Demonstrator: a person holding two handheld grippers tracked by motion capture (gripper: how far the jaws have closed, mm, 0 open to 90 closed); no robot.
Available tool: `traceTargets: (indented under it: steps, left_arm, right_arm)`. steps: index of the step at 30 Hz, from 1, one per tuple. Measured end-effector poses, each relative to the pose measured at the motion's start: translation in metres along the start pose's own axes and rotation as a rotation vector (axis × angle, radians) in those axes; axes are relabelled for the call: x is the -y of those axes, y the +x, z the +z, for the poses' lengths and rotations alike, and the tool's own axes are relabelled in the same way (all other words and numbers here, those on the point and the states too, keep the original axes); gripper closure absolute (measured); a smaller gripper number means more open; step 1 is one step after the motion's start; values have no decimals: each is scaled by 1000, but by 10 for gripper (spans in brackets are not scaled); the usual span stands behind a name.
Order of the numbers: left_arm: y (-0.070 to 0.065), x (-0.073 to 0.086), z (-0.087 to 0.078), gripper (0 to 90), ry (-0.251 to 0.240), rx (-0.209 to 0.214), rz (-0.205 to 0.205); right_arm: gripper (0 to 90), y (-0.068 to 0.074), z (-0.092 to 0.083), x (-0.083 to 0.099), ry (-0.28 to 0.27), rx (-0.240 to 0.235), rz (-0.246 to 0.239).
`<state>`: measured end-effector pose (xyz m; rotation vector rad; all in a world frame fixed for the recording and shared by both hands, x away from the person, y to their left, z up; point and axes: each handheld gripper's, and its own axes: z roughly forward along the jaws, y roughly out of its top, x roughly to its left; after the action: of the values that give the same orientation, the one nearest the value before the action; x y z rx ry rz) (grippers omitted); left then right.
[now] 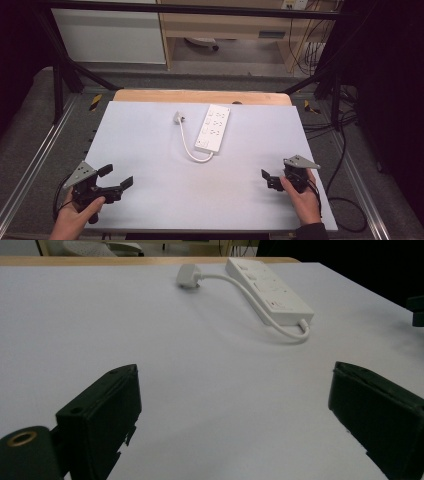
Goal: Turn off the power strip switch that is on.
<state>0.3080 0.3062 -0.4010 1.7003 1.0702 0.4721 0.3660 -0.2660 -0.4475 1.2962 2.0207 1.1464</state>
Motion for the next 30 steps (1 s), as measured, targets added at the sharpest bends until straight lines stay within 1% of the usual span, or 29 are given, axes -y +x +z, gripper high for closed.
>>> traceTargets:
  steps: [6,12,15,19,23,30]
  left_arm:
    - [3,-4,-3,66,-16,-2,-13]
    - [2,-5,-3,66,-19,7,-6]
    - [2,-7,-3,65,-20,12,4]
    - [2,-11,-4,62,-34,25,-8]
    - [3,-14,-2,62,-33,26,1]
    - [1,-23,3,62,-42,43,14]
  right_arm:
    - [33,0,0,0,3,-3,2]
    - [33,1,0,-1,6,-8,0]
    - [33,1,0,-1,7,-10,-3]
    - [33,1,0,-1,5,-10,-9]
    - [31,2,0,-1,4,-11,-7]
    - [32,2,0,-1,3,-12,-7]
